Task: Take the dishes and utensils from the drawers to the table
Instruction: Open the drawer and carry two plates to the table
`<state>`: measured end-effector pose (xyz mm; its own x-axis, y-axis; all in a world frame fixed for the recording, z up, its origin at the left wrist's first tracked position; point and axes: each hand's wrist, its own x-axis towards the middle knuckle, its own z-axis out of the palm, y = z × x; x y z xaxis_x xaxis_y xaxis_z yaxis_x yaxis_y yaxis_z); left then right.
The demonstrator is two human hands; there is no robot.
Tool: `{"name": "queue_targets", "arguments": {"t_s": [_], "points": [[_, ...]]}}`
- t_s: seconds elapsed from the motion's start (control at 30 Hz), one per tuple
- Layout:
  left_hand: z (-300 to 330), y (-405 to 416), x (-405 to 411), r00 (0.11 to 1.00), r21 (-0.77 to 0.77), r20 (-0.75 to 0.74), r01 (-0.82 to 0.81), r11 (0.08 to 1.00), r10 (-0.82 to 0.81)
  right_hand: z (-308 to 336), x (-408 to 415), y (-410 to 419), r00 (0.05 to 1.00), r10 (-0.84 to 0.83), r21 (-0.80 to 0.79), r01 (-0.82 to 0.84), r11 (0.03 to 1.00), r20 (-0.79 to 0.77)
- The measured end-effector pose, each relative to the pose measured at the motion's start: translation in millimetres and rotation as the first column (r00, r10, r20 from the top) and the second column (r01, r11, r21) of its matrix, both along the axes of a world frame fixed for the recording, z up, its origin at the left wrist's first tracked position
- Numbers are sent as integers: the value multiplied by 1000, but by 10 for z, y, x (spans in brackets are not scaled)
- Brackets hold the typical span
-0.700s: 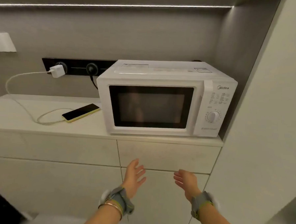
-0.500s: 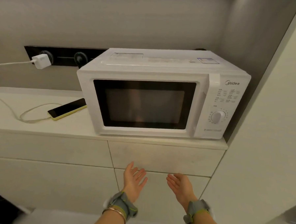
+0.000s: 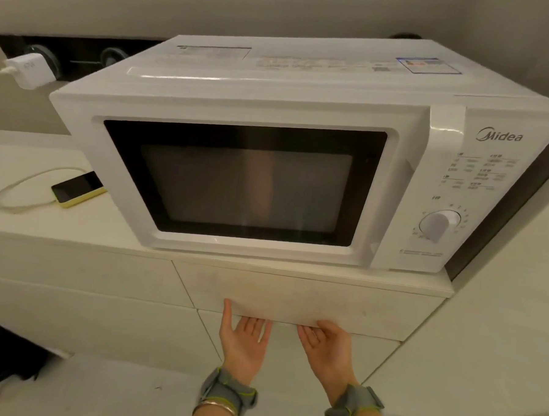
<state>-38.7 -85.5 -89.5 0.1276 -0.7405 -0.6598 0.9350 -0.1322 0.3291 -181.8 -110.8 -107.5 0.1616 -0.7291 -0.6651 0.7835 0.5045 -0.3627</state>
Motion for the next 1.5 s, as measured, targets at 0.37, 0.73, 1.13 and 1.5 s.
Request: {"name": "queue_targets", "arguments": {"t_s": [0.37,0.73,1.13,1.5], "points": [[23,100,62,997,-6,4,74,997,-74,59,-3,135,996,-19,-80,25,996,82],[49,522,-9,995,-4,72,68,998,-68,81,18,571,999,-38,-38,38,999,12],[271,1836,129,589,274,629,442,854,-507,401,-27,1936,623,363,-5,-507,862,-693],[976,2065,348,-781,277,614,353,894,118,1202,-201,2156,-256,-622,-223,-779,586,-740]]}}
